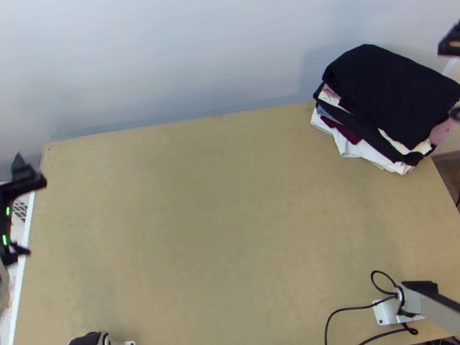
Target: Fold the t-shirt
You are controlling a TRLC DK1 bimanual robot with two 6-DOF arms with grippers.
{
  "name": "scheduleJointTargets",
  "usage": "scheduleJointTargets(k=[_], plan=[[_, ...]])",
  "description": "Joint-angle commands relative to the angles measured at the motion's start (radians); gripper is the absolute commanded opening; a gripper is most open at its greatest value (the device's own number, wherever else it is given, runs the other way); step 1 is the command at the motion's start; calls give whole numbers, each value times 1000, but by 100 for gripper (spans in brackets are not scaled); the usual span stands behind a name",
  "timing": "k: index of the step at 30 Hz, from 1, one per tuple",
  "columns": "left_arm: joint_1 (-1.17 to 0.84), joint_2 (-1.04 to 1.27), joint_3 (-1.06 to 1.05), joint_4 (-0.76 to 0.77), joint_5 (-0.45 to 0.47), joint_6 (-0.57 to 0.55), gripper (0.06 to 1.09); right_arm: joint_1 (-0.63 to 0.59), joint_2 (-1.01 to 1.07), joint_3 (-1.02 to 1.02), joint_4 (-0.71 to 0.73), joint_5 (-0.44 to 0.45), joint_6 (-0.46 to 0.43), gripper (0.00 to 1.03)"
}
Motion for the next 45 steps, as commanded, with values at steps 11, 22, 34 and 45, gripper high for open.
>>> scheduleJointTargets(k=[11,22,34,45], plan=[[134,-595,-522,421,-13,3,105,96,-529,-711,152,-82,84,99],[117,-872,-847,447,-9,-52,105,246,-760,-1086,160,-80,124,99],[105,-872,-1019,269,4,-266,105,364,-1098,-1267,-241,-77,191,99],[65,-871,-1112,232,16,-370,105,197,-1096,-1262,-343,-79,302,99]])
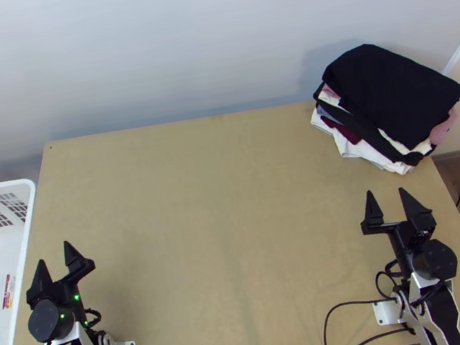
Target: Fold the t-shirt
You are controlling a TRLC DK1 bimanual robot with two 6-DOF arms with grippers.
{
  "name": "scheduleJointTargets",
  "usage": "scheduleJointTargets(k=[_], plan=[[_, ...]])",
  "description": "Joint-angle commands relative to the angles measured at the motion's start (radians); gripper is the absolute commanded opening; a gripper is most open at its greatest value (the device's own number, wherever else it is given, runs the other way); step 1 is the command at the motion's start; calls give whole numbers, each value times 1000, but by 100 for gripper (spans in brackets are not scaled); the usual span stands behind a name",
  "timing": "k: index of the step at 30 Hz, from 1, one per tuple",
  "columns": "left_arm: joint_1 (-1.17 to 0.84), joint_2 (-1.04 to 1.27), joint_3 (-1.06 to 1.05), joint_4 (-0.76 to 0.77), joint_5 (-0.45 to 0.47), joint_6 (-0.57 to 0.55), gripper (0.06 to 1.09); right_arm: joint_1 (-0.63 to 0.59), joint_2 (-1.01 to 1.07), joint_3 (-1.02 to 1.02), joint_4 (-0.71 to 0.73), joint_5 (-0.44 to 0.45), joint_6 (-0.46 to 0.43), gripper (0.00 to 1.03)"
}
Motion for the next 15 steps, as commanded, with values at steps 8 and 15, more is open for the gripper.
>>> scheduleJointTargets(k=[8,15], plan=[[-27,-6,-30,-55,7,-27,105,-5,-6,-8,-16,2,12,99],[-27,-6,-30,-55,7,-27,105,-5,-6,-8,-16,2,12,99]])
